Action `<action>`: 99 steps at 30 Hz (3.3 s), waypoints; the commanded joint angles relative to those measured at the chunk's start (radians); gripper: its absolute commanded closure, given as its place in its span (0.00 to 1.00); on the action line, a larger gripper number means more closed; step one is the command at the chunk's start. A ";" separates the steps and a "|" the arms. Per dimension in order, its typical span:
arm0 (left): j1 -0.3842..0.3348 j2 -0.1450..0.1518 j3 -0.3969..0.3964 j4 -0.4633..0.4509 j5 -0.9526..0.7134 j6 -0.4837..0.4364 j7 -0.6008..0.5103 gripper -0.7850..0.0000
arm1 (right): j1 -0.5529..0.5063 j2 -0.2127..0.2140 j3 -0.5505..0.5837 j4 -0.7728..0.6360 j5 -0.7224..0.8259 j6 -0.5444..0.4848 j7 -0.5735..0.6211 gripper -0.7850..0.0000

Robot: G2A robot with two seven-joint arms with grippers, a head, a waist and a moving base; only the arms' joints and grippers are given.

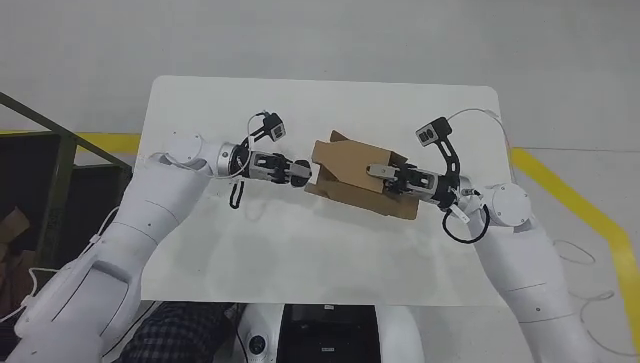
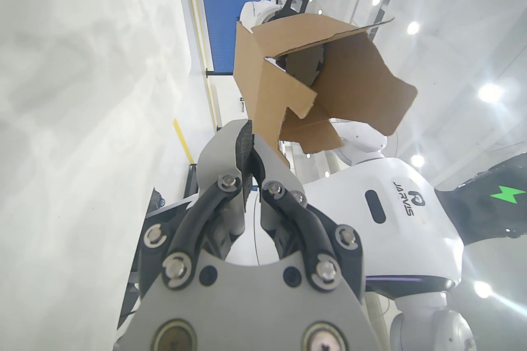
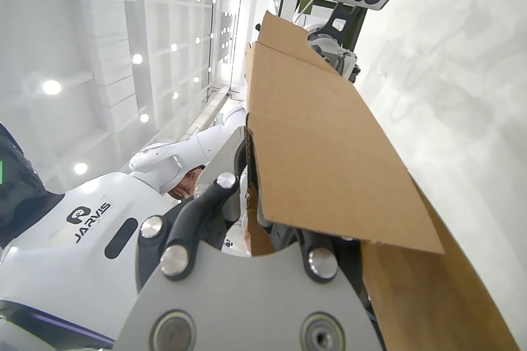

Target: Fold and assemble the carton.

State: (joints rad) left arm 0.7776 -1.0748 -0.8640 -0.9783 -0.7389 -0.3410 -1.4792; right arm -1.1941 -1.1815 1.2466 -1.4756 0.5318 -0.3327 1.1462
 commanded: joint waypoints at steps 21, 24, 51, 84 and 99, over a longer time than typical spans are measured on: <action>-0.042 -0.049 0.024 0.028 -0.058 0.032 -0.032 1.00 | -0.014 0.002 -0.041 -0.038 -0.031 -0.013 -0.044 1.00; -0.043 -0.052 0.023 0.028 -0.055 0.034 -0.034 1.00 | -0.015 0.003 -0.044 -0.041 -0.025 -0.014 -0.039 1.00; -0.035 -0.061 0.001 0.013 0.009 0.023 -0.023 1.00 | -0.012 0.007 -0.062 -0.053 -0.071 -0.017 -0.108 1.00; -0.016 -0.060 -0.047 0.001 0.003 0.027 -0.027 1.00 | -0.007 0.010 -0.066 -0.024 -0.030 -0.022 -0.132 1.00; 0.028 -0.040 -0.103 -0.053 -0.003 0.045 -0.045 1.00 | -0.001 0.011 -0.038 0.018 -0.015 -0.033 -0.209 1.00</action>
State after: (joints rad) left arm 0.8049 -1.1159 -0.9644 -1.0337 -0.7442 -0.2941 -1.5262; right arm -1.1965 -1.1704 1.2074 -1.4613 0.5121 -0.3643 0.9401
